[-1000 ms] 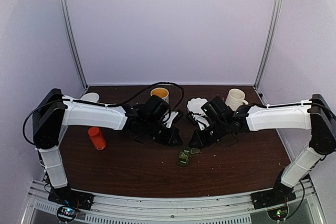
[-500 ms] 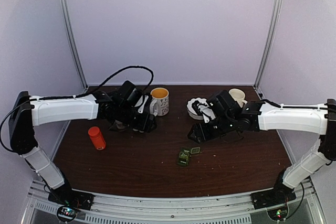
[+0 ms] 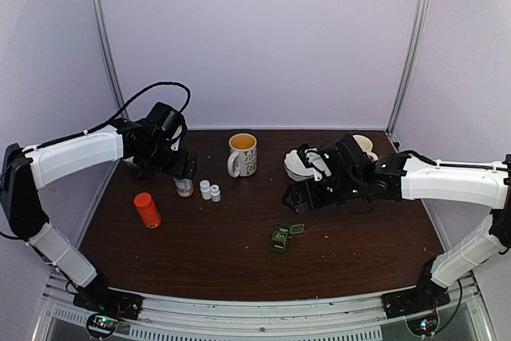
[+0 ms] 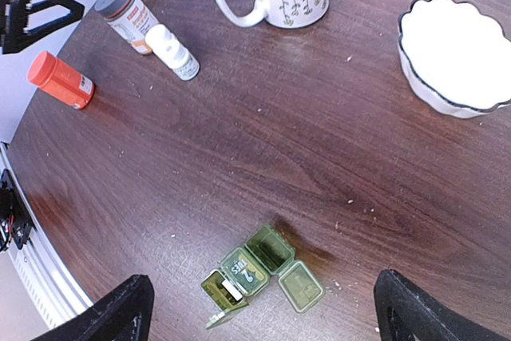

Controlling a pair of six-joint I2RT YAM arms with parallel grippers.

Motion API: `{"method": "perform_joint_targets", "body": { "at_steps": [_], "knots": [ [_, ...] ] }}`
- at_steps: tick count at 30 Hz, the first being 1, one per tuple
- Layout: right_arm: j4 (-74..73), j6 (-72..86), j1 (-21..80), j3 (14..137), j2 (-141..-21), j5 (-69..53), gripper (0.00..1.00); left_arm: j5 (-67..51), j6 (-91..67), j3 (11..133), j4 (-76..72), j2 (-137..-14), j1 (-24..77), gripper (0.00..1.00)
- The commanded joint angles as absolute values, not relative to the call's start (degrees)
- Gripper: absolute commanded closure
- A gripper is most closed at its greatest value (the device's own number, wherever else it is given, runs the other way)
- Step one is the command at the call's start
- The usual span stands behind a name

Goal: Sort the pills into containers
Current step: Pick up the pill bottle from the center of the board.

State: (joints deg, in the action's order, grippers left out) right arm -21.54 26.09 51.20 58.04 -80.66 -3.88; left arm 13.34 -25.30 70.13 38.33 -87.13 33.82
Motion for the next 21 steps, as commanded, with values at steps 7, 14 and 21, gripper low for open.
{"method": "perform_joint_targets", "body": {
  "at_steps": [7,14,21],
  "knots": [
    [-19.2,26.1,51.7,58.3,-78.6,-0.9,0.0,12.7,-20.6,76.6,40.1,-96.2,27.4,0.03],
    [-19.0,26.0,51.7,57.6,-78.7,-0.5,0.01,7.8,-18.5,79.7,40.3,-99.4,24.5,0.13],
    [-19.4,25.6,51.7,58.5,-79.3,-0.6,0.02,5.7,-17.9,81.5,41.0,-103.0,24.0,0.27]
  ]
}}
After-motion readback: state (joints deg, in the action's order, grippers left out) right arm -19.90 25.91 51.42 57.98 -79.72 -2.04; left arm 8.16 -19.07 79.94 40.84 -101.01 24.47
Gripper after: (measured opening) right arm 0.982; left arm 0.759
